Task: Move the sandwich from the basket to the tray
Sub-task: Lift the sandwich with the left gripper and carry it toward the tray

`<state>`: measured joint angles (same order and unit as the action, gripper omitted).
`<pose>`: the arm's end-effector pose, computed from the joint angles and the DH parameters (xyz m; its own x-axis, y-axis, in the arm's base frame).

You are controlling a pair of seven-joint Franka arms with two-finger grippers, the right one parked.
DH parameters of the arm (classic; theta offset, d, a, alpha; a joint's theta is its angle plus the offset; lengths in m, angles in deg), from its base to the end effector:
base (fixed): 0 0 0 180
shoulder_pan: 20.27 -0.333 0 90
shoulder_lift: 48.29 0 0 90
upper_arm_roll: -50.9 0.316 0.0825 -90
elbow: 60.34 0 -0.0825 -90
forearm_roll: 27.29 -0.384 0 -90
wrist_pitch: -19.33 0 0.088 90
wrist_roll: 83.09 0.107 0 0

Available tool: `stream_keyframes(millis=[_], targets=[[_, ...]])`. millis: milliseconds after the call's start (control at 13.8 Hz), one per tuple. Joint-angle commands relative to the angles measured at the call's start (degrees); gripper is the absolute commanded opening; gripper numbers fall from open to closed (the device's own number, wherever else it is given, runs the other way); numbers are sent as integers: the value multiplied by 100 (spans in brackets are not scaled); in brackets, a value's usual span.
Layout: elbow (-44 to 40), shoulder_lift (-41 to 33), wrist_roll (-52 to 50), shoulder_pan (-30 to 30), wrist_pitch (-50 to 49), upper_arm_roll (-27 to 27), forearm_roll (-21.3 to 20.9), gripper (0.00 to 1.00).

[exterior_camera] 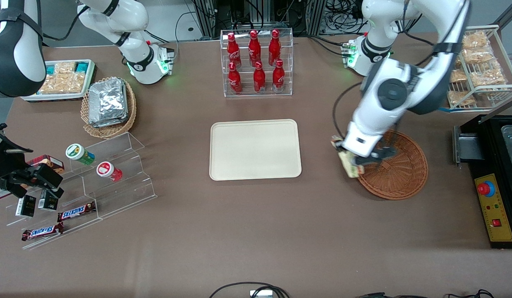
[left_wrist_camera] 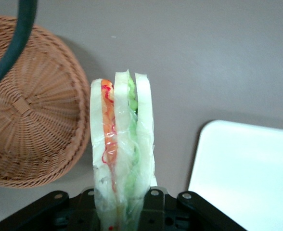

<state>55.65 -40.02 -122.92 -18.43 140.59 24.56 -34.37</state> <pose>0.5101 -0.2606 0.3827 0.9902 0.1398 -0.0030 0.1395 -0.9888 -0.0537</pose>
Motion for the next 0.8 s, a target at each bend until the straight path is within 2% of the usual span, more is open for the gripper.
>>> stream_keyframes(millis=[0,507,725], targets=[[-129,367,-60,657,152,32,-469,0],[-181,1026,-374,1669,416,32,-628,0],[-252,1421,-779,1916,626,32,-1005,0]])
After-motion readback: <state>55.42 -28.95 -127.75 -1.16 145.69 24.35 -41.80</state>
